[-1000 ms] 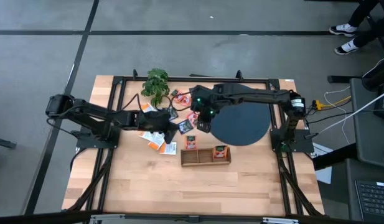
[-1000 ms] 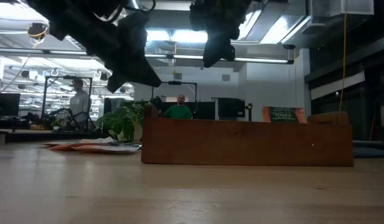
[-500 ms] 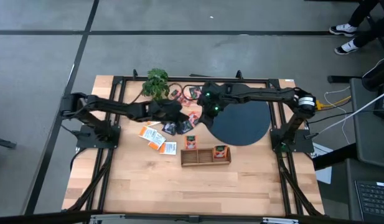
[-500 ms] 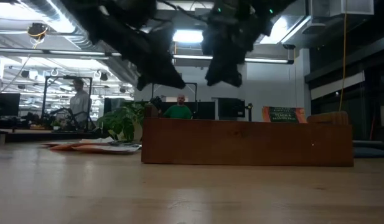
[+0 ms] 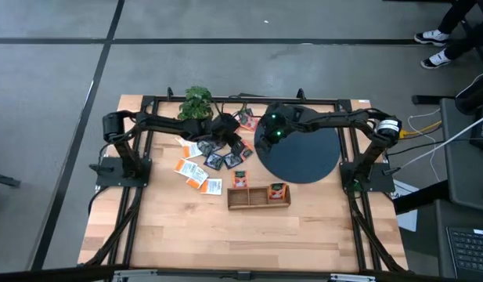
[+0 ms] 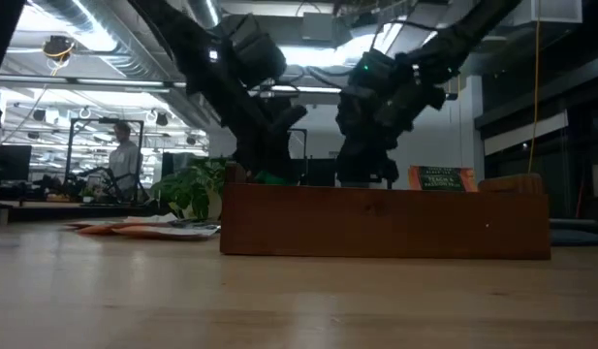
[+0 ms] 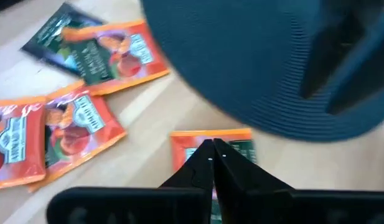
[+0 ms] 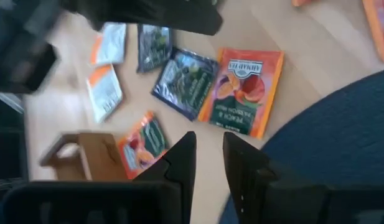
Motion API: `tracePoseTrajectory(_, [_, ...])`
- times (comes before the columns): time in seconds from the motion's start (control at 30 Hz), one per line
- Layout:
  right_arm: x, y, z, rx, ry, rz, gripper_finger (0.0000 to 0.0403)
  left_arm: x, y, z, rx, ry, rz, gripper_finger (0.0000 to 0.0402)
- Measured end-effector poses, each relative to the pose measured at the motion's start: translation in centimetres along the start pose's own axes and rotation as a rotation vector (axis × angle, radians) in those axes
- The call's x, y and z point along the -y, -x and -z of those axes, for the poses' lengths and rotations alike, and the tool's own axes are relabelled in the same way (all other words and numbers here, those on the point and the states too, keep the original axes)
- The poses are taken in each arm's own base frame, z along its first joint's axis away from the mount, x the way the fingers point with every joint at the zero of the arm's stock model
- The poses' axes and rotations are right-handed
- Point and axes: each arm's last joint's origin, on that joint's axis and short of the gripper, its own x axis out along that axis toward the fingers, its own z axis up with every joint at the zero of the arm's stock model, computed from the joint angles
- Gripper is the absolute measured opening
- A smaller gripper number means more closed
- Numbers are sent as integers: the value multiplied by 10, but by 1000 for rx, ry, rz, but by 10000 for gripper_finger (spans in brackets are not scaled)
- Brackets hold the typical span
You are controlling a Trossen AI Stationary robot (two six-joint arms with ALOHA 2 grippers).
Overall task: Pick & Place Tea
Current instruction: Put the orange tea bag into the right section of the wooden organizer
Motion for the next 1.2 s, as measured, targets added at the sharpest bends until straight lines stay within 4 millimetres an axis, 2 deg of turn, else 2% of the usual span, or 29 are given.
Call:
tracePoseTrajectory(0.13, [7, -2, 8, -1, -77, -13, 84, -9, -17, 8, -71, 42, 29, 4])
tracePoseTrajectory(0.27, [8, -3, 8, 7, -79, -3, 84, -12, -30, 15, -114, 47, 81, 2])
tracePoseTrajectory(0.6, [10, -3, 7, 56, -94, 101, 84, -15, -47, 26, -150, 45, 46, 3])
tracePoseTrajectory(0.9, [16, -10, 11, 27, -166, 120, 84, -18, -48, 27, -133, 39, -27, 4])
tracePoseTrajectory(1.2, [23, -22, 17, -41, -211, 74, 84, -8, -43, 32, -150, 12, -20, 4])
